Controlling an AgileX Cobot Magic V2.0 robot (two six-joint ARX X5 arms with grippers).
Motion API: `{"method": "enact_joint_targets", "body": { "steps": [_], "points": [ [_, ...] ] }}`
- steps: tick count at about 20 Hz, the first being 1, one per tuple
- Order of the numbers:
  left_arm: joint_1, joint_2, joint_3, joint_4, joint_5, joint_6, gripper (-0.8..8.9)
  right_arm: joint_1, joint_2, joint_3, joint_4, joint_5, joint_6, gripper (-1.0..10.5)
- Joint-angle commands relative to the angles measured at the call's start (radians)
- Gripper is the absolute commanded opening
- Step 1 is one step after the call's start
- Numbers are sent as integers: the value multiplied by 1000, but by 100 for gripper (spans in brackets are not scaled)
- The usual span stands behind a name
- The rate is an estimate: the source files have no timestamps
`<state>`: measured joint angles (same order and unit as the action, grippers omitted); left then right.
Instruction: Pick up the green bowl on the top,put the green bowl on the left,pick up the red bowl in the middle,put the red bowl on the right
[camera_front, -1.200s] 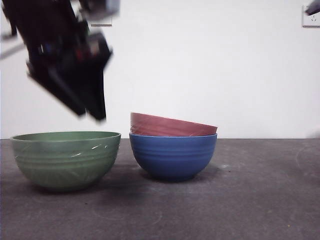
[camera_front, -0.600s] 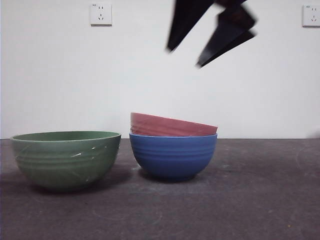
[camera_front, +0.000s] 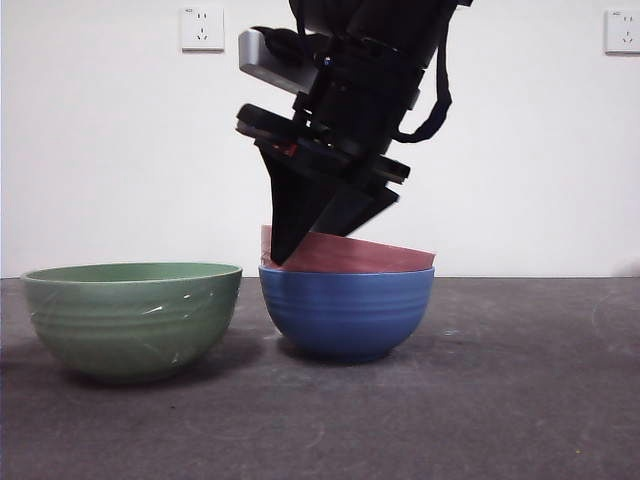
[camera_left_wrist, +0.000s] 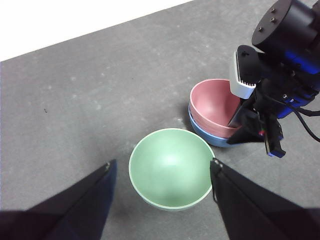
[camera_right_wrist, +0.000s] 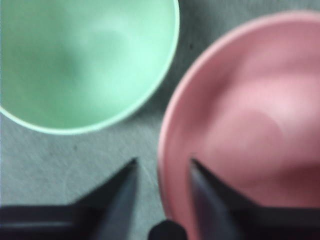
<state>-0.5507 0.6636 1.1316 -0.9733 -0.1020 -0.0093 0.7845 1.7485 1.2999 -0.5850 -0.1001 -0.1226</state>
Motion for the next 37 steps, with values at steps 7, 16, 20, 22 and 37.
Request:
{"method": "enact_joint_targets", "body": {
  "steps": [7, 16, 20, 22, 37],
  "points": [
    [3, -1, -4, 8, -3, -6, 314, 9, -109, 18, 31, 5, -18, -12],
    [3, -1, -4, 42, -3, -6, 314, 8, -410, 18, -213, 280, 41, -12],
    [3, -1, -4, 98, -3, -6, 314, 8, -494, -29, -519, 434, 221, -13],
    [3, -1, -4, 119, -2, -6, 314, 17, -515, -130, -491, 420, 269, -13],
    [3, -1, -4, 83, -2, -7, 314, 64, -386, -344, -127, 220, 323, 202]
  ]
}}
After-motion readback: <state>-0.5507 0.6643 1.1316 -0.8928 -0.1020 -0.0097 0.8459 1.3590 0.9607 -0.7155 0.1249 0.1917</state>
